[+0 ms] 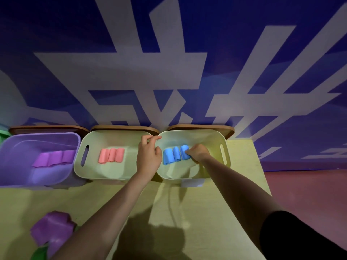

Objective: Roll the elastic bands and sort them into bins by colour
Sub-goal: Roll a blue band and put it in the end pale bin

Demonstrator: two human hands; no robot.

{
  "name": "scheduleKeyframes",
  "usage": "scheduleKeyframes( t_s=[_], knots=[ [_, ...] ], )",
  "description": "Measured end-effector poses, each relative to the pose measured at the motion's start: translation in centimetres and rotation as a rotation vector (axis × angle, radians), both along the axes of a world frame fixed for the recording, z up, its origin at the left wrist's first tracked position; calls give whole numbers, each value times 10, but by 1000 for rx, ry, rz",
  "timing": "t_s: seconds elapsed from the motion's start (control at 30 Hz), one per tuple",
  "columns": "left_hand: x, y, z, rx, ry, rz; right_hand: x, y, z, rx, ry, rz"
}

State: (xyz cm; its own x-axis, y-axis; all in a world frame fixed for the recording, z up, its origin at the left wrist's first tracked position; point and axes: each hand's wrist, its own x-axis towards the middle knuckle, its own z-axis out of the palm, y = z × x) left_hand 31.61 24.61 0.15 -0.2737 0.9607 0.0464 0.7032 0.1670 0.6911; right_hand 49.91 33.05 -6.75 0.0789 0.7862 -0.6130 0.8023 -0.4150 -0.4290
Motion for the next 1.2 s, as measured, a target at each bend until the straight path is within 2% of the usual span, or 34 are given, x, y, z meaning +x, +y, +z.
scheduleKeyframes(
  t_s=[0.4,0.73,1.03,1.2],
  knots=[
    [3,0,-4,24,-36,42,-10,1,-14,55,-47,12],
    [-6,2,-6,17,13,1,-7,4,-5,-13,52,46],
    [-4,3,-4,7,21,3,-3,6,-1,-80,177,-81],
    [-4,3,-3,1,10,8,-6,4,3,-107,152,-51]
  ],
)
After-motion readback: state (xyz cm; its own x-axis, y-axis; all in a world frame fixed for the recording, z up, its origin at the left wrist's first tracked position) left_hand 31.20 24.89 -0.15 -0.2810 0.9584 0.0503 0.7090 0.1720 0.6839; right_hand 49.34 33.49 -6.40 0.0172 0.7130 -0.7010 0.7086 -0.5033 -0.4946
